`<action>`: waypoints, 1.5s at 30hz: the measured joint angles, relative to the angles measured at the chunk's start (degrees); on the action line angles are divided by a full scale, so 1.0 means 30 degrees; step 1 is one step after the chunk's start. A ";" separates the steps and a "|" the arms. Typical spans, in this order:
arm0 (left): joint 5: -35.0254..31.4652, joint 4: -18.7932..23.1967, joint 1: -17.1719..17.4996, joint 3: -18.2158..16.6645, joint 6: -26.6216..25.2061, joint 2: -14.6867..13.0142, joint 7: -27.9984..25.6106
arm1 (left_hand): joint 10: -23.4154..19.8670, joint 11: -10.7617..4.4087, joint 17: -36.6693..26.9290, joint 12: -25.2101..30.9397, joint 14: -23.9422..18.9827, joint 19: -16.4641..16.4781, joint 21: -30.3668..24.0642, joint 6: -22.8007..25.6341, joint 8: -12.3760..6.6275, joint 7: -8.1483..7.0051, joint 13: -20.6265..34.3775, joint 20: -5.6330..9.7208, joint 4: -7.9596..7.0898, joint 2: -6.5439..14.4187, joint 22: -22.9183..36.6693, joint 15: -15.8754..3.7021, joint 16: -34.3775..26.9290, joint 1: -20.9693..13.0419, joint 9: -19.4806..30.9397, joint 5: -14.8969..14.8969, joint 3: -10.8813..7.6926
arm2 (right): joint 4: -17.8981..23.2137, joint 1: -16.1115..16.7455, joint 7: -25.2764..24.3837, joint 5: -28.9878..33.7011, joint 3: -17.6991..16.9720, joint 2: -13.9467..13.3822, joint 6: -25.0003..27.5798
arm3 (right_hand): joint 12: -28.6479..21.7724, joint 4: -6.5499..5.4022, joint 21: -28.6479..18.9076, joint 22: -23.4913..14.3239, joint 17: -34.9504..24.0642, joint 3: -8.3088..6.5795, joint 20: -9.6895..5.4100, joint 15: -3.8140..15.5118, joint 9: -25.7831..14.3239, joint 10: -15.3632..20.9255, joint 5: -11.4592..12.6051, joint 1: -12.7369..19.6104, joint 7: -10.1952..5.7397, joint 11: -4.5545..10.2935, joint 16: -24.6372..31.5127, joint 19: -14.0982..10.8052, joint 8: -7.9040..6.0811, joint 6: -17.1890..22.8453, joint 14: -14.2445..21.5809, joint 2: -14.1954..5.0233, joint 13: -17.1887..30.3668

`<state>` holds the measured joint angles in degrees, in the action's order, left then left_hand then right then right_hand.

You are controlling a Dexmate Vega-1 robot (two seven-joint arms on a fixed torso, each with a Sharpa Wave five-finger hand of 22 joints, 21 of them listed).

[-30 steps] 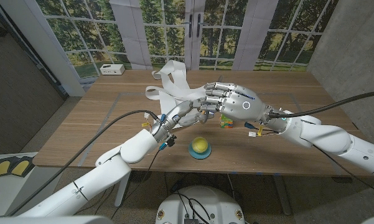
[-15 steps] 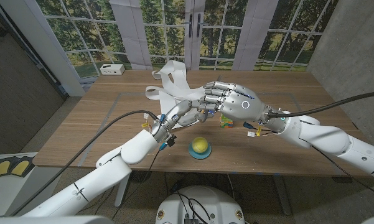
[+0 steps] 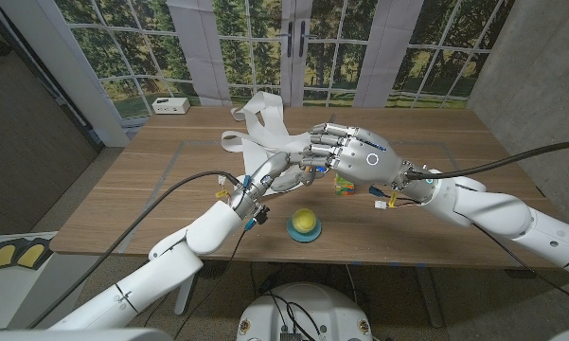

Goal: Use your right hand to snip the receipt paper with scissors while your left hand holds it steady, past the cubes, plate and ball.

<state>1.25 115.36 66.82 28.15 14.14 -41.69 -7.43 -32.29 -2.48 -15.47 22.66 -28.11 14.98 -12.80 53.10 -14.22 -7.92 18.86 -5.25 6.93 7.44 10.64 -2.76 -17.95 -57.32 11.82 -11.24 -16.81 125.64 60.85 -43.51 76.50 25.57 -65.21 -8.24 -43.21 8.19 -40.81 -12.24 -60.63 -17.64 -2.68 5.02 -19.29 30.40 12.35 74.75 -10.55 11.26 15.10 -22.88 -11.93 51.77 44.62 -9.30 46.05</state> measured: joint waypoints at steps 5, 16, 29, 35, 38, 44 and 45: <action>-0.0011 -0.0120 0.0174 -0.0035 0.0264 0.0188 -0.0304 | 0.0411 -0.0412 -0.3523 0.2529 -0.1150 0.1082 -0.0788 0.0289 -0.0068 0.0085 0.3757 0.0224 -0.0289 0.0000 0.0406 -0.0036 -0.2456 0.0000 0.0075 -0.0013 -0.0293 | 0.0119 0.0035 0.0109 0.0050 -0.0005 0.0050 0.0005 | 0.0055 0.0001 -0.0122 0.0001 0.0000 0.0000 -0.0033 -0.0002 0.0002 0.0000 0.0000 0.0022 0.0125 0.0000 -0.0015 0.0034 0.0000 -0.0027 -0.0002 -0.0022 0.0091; 0.0351 -0.0949 0.0449 -0.0047 0.1493 0.1048 -0.0965 | 0.0789 -0.1801 -0.9231 0.9323 -0.5431 0.3570 -0.4100 0.0447 0.0222 0.1090 1.2907 0.1000 0.0537 -0.0706 0.2565 -0.0650 -0.6722 -0.1076 0.0815 0.0082 -0.0290 | 0.0245 0.0053 0.0407 0.0126 0.0006 0.0157 0.0000 | 0.0077 0.0009 -0.0450 0.0106 0.0001 0.0009 -0.0027 -0.0007 0.0003 -0.0001 -0.0004 0.0022 0.0375 0.0000 -0.0150 0.0171 0.0000 0.0317 -0.0008 -0.0022 0.0091; 0.0909 -0.1970 0.0569 -0.0045 0.2957 0.1907 -0.1150 | 0.0579 -0.1591 -1.1821 1.0333 -0.5591 0.3768 -0.5260 0.0463 0.0325 0.2023 1.4542 0.1419 0.0654 -0.0637 0.3239 -0.0690 -0.8218 -0.1845 0.1382 0.0082 -0.0214 | 0.0230 0.0207 0.0827 -0.0440 -0.0147 0.0220 -0.0036 | 0.0076 0.0059 -0.0750 0.0187 0.0002 0.0059 0.0070 -0.0111 0.0005 0.0184 0.0059 0.0022 0.0061 -0.0027 -0.0294 0.0269 0.0000 0.0138 -0.0021 -0.0022 0.0089; 0.1133 -0.2262 0.0598 -0.0044 0.3381 0.2127 -0.1083 | 0.0504 -0.1515 -1.2048 1.0462 -0.5839 0.3871 -0.5420 0.0477 0.0324 0.2073 1.4632 0.1521 0.0745 -0.0635 0.3327 -0.0814 -0.8290 -0.2101 0.1521 0.0151 -0.0318 | 0.0195 0.0321 0.1015 -0.0706 -0.0254 0.0229 -0.0045 | 0.0210 0.0016 -0.0820 0.0184 0.0002 0.0123 0.0071 -0.0112 0.0005 0.0210 0.0058 0.0022 0.0062 -0.0001 -0.0268 0.0270 0.0000 0.0138 -0.0024 -0.0023 0.0181; 0.1295 -0.2361 0.0644 -0.0047 0.3564 0.2211 -0.1018 | 0.0408 -0.1417 -1.2052 1.0462 -0.5895 0.3870 -0.5420 0.0478 0.0324 0.2073 1.4521 0.1520 0.0694 -0.0711 0.3326 -0.0849 -0.8290 -0.2179 0.1568 0.0151 -0.0425 | 0.0194 0.0370 0.1141 -0.0774 -0.0301 0.0238 -0.0048 | 0.0210 -0.0006 -0.0957 0.0181 0.0002 0.0152 0.0071 -0.0109 0.0005 0.0209 0.0134 0.0022 0.0062 -0.0001 -0.0267 0.0268 0.0000 0.0138 -0.0029 -0.0023 0.0180; 0.1526 -0.2480 0.0723 -0.0066 0.3770 0.2303 -0.0901 | 0.0305 -0.1313 -1.1999 1.0462 -0.5894 0.3866 -0.5420 0.0480 0.0324 0.2070 1.4320 0.1515 0.0615 -0.0760 0.3325 -0.0849 -0.8140 -0.2274 0.1611 0.0225 -0.0507 | 0.0233 0.0474 0.1370 -0.0788 -0.0375 0.0263 -0.0025 | 0.0244 -0.0012 -0.1109 0.0238 -0.0002 0.0150 0.0072 -0.0106 0.0005 0.0208 0.0136 0.0072 -0.0074 -0.0001 -0.0267 0.0266 0.0096 0.0002 -0.0032 -0.0074 0.0183; 0.1564 -0.2498 0.0744 -0.0080 0.3806 0.2322 -0.0868 | 0.0305 -0.1313 -1.1997 1.0461 -0.5894 0.3859 -0.5420 0.0480 0.0324 0.2071 1.4307 0.1508 0.0615 -0.0760 0.3325 -0.0849 -0.8094 -0.2274 0.1611 0.0225 -0.0507 | 0.0257 0.0510 0.1417 -0.0789 -0.0397 0.0274 0.0004 | 0.0282 -0.0013 -0.1124 0.0260 -0.0002 0.0150 0.0072 -0.0106 0.0005 0.0208 0.0136 0.0072 -0.0073 -0.0001 -0.0266 0.0265 0.0096 0.0002 -0.0032 -0.0074 0.0182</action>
<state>5.94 107.87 69.05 27.91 25.55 -34.72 -10.04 -31.37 -6.42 -51.46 54.04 -45.79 26.56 -29.06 54.54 -13.24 -1.71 61.79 -0.73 8.77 5.16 20.62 -5.30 -42.23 -64.14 16.65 -10.57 -18.33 126.41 62.38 -39.26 74.13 24.37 -64.39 -8.22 -42.36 8.15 -44.18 -11.46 -60.63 -17.19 -2.46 4.70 -19.28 31.03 12.76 74.97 -10.77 11.26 14.30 -22.09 -11.65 51.78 44.53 -9.53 46.59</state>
